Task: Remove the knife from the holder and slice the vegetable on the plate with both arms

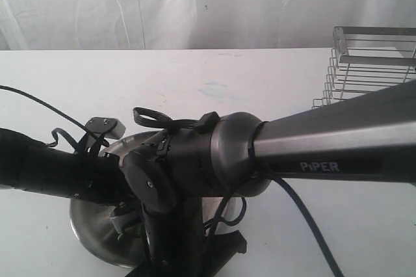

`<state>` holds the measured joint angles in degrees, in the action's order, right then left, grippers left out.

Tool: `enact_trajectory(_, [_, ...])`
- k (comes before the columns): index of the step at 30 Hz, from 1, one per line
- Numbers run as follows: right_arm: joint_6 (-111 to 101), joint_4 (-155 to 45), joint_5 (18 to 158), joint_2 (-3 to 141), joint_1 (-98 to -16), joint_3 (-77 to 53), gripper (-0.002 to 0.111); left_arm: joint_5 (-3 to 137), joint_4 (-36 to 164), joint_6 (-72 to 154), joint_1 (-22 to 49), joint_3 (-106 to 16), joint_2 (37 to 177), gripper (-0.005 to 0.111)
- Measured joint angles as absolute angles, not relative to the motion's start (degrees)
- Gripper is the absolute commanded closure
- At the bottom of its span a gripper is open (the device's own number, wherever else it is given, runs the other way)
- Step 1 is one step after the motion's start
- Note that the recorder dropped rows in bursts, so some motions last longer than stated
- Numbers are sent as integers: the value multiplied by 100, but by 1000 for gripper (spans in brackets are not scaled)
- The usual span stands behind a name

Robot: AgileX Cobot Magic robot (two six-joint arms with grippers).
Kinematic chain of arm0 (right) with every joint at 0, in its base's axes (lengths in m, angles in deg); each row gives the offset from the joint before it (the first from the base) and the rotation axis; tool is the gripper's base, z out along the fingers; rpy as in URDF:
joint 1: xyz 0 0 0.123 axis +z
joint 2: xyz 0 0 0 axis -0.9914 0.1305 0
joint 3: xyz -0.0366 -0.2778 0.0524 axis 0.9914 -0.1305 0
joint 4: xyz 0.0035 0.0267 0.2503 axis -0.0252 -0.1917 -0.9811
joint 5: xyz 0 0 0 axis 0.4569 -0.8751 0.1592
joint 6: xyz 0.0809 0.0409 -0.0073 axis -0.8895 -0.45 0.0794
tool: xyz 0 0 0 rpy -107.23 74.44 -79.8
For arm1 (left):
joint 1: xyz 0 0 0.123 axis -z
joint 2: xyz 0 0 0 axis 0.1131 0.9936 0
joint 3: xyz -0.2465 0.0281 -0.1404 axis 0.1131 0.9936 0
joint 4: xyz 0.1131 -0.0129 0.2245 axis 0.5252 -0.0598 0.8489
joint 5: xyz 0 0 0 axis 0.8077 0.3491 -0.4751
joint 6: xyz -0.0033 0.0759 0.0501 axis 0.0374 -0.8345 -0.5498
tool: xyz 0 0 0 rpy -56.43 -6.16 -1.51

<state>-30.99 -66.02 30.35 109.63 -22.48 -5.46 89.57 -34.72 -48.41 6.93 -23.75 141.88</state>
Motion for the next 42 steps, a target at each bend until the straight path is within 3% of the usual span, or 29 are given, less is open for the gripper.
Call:
enact_trajectory(32, [-2988, -6500, 2292, 10534, -2248, -540, 108, 9285, -2571, -3219, 693, -2482, 14314, 107])
enact_trajectory(42, [-2990, -6364, 2610, 10521, -2248, -540, 108, 9172, -2091, -3199, 693, -2587, 13581, 107])
